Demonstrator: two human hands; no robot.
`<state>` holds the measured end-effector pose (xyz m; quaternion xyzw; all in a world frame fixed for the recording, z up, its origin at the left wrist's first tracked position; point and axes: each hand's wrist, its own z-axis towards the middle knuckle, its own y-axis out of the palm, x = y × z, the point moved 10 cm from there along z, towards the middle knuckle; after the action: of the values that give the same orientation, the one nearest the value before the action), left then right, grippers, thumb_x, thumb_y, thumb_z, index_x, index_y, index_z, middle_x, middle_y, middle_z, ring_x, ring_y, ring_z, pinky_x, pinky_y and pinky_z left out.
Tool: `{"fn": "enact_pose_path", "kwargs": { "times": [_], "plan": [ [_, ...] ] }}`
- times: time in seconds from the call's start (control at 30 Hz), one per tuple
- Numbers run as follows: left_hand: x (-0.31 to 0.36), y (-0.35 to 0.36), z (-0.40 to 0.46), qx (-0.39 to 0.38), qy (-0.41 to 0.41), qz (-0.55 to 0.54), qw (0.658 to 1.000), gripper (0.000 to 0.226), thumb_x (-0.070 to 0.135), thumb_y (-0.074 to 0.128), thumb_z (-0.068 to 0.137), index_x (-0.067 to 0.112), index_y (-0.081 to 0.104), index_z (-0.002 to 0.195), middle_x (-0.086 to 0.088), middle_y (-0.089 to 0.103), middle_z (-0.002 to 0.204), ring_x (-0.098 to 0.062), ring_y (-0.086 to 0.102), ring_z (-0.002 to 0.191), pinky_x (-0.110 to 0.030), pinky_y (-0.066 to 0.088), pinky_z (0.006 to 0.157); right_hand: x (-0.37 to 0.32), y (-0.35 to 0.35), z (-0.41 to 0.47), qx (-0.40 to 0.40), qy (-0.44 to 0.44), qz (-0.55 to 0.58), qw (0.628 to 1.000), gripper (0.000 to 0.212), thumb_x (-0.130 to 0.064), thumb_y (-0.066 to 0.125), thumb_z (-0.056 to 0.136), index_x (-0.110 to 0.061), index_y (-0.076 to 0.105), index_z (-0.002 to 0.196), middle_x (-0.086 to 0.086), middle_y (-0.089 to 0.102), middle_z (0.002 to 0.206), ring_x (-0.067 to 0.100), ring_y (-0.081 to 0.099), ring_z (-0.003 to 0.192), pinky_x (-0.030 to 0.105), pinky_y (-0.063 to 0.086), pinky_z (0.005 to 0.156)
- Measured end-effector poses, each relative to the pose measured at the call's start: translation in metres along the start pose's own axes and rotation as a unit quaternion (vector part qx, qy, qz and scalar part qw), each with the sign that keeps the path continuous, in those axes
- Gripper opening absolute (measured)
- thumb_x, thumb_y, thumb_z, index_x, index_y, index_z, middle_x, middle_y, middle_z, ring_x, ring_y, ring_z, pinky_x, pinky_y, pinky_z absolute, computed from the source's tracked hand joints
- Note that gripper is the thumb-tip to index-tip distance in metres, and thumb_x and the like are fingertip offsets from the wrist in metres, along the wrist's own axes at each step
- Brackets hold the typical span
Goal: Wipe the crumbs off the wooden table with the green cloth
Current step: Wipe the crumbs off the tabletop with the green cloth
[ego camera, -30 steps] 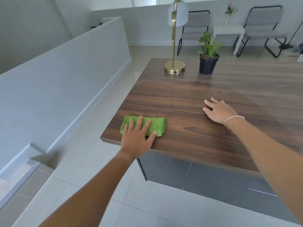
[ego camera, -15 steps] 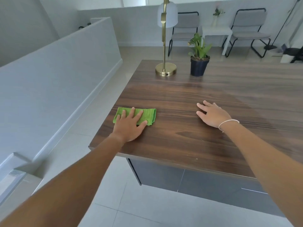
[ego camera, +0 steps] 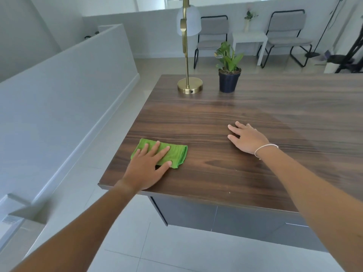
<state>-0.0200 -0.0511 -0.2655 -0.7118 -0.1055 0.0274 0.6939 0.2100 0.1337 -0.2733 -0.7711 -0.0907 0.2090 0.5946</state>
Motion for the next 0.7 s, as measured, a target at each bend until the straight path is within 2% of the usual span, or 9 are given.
{"fn": "enact_pose_path", "kwargs": {
  "times": [0.07, 0.13, 0.27, 0.3, 0.37, 0.43, 0.53, 0.6, 0.7],
  "plan": [
    [0.006, -0.001, 0.011, 0.009, -0.042, -0.003, 0.999, 0.057, 0.056, 0.026, 0.092, 0.039, 0.012, 0.145, 0.0, 0.009, 0.159, -0.034, 0.006, 0.145, -0.045, 0.005, 0.117, 0.0, 0.0, 0.0, 0.002, 0.0, -0.001, 1.0, 0.051, -0.044, 0.026, 0.098, -0.034, 0.02, 0.148, -0.006, 0.008, 0.16, 0.028, 0.007, 0.147, 0.04, 0.012, 0.116],
    [0.035, 0.004, 0.013, 0.017, -0.037, -0.013, 0.999, 0.058, 0.056, 0.025, 0.092, 0.038, 0.013, 0.145, -0.002, 0.009, 0.159, -0.035, 0.006, 0.144, -0.046, 0.003, 0.117, 0.001, 0.001, 0.001, 0.003, 0.0, -0.002, 1.0, 0.051, -0.044, 0.026, 0.098, -0.034, 0.021, 0.148, -0.006, 0.008, 0.16, 0.028, 0.007, 0.147, 0.041, 0.012, 0.116],
    [0.134, 0.015, -0.036, 0.035, 0.126, -0.028, 0.991, 0.057, 0.059, 0.029, 0.088, 0.037, 0.029, 0.141, -0.003, 0.025, 0.155, -0.04, 0.019, 0.142, -0.05, 0.009, 0.115, 0.001, 0.001, 0.0, 0.001, -0.001, 0.003, 1.0, 0.051, -0.044, 0.028, 0.098, -0.034, 0.021, 0.148, -0.005, 0.009, 0.16, 0.028, 0.007, 0.147, 0.041, 0.011, 0.117],
    [0.148, 0.017, -0.052, 0.038, 0.162, -0.037, 0.985, 0.056, 0.059, 0.029, 0.088, 0.039, 0.031, 0.14, -0.001, 0.028, 0.154, -0.038, 0.02, 0.142, -0.049, 0.006, 0.115, 0.001, 0.001, 0.0, 0.0, -0.001, 0.003, 1.0, 0.051, -0.044, 0.028, 0.098, -0.034, 0.02, 0.148, -0.005, 0.008, 0.16, 0.028, 0.007, 0.147, 0.041, 0.01, 0.117],
    [0.145, 0.017, -0.069, 0.026, 0.193, -0.046, 0.98, 0.056, 0.062, 0.027, 0.087, 0.045, 0.024, 0.14, 0.006, 0.022, 0.155, -0.03, 0.011, 0.145, -0.04, -0.008, 0.114, 0.001, 0.001, -0.001, -0.004, -0.002, 0.005, 1.0, 0.051, -0.044, 0.027, 0.098, -0.034, 0.02, 0.148, -0.005, 0.008, 0.16, 0.028, 0.006, 0.147, 0.041, 0.009, 0.117],
    [0.119, 0.013, -0.064, 0.022, 0.177, -0.039, 0.983, 0.057, 0.063, 0.027, 0.087, 0.048, 0.019, 0.14, 0.011, 0.014, 0.156, -0.025, 0.004, 0.146, -0.033, -0.012, 0.113, 0.001, 0.001, 0.0, -0.007, -0.002, 0.004, 1.0, 0.051, -0.044, 0.027, 0.098, -0.034, 0.02, 0.148, -0.005, 0.007, 0.16, 0.028, 0.005, 0.147, 0.041, 0.009, 0.117],
    [0.087, 0.004, -0.03, 0.019, 0.095, -0.015, 0.995, 0.055, 0.056, 0.031, 0.091, 0.044, 0.017, 0.142, 0.006, 0.01, 0.158, -0.03, 0.005, 0.146, -0.039, -0.001, 0.116, 0.0, 0.0, 0.0, -0.008, -0.003, 0.001, 1.0, 0.051, -0.044, 0.027, 0.098, -0.034, 0.019, 0.148, -0.005, 0.007, 0.16, 0.028, 0.006, 0.147, 0.041, 0.01, 0.117],
    [0.1, 0.007, -0.014, 0.011, 0.062, -0.012, 0.998, 0.056, 0.055, 0.03, 0.092, 0.04, 0.016, 0.144, 0.001, 0.009, 0.159, -0.034, 0.004, 0.145, -0.043, 0.001, 0.117, -0.001, 0.001, -0.001, -0.009, -0.005, 0.0, 1.0, 0.051, -0.044, 0.027, 0.099, -0.033, 0.02, 0.148, -0.004, 0.007, 0.16, 0.029, 0.006, 0.147, 0.041, 0.011, 0.117],
    [0.16, 0.017, -0.022, 0.018, 0.12, -0.027, 0.992, 0.056, 0.057, 0.03, 0.09, 0.039, 0.022, 0.143, -0.002, 0.013, 0.158, -0.039, 0.007, 0.144, -0.047, 0.0, 0.116, -0.001, 0.0, -0.001, -0.008, -0.005, 0.004, 1.0, 0.051, -0.043, 0.027, 0.098, -0.033, 0.02, 0.148, -0.004, 0.008, 0.16, 0.029, 0.006, 0.147, 0.041, 0.01, 0.117]
  ]
}}
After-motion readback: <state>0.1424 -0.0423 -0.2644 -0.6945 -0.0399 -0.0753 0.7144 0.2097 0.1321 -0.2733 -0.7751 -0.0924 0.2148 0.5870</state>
